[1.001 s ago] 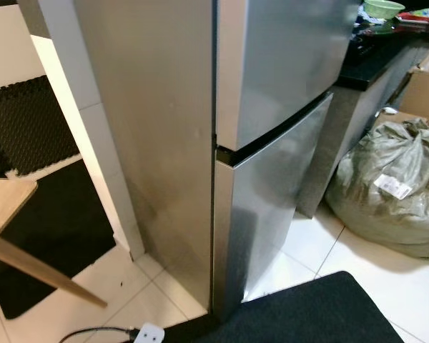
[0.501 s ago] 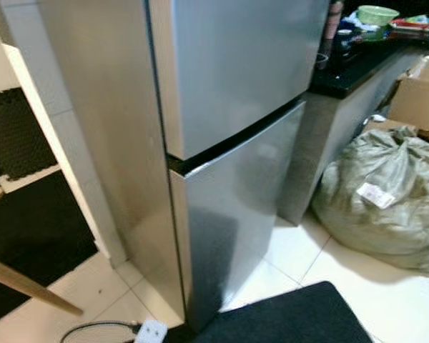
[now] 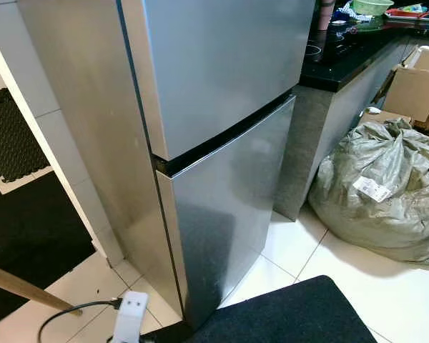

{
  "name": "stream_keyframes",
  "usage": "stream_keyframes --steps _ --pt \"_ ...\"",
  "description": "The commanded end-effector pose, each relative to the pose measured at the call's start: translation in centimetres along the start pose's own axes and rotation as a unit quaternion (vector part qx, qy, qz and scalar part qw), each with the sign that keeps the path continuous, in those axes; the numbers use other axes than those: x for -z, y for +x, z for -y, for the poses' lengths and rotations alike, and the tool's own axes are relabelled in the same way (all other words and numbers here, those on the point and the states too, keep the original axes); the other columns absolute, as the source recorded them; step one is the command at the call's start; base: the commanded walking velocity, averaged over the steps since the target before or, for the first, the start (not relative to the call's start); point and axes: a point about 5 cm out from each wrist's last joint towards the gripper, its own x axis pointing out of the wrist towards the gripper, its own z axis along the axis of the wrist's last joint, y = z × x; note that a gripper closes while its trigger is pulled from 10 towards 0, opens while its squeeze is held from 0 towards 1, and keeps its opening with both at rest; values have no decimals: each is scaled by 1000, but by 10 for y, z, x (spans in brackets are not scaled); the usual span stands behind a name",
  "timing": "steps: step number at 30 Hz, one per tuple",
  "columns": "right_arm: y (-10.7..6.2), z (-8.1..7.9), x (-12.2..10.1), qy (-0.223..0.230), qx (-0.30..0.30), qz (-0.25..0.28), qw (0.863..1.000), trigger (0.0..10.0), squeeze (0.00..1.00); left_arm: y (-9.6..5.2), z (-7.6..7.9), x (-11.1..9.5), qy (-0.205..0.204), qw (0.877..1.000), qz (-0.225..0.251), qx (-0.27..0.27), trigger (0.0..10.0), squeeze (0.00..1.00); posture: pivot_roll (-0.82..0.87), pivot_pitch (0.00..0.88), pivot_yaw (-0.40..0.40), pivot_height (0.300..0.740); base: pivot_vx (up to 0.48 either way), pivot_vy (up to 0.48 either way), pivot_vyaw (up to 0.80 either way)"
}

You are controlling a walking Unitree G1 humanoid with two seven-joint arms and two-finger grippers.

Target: Restocking fridge

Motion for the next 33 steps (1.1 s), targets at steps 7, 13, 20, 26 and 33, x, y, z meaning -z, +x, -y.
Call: stream_keyframes --steps 7,13,20,26,33 --pt "0 -3 -6 1 -3 11 1000 10000 0 -3 -26 -35 -64 994 92 9 10000 1000 -149 0 44 740 0 0 0" --pt "0 -3 -4 1 -5 6 1000 10000 0 -7 -32 -77 -47 980 176 86 10000 1000 -139 0 36 740 0 0 0" --pt "0 -2 -4 -1 -5 7 1000 10000 0 -12 -11 -122 -6 948 257 189 10000 1000 -136 0 33 740 0 0 0" --pt "0 -2 -5 -1 -6 10 1000 10000 0 -14 0 -135 29 934 274 227 10000 0 -133 0 35 740 0 0 0" --pt "1 -4 -6 2 -8 11 1000 10000 0 -15 8 -147 62 930 293 215 10000 0 -134 0 35 740 0 0 0"
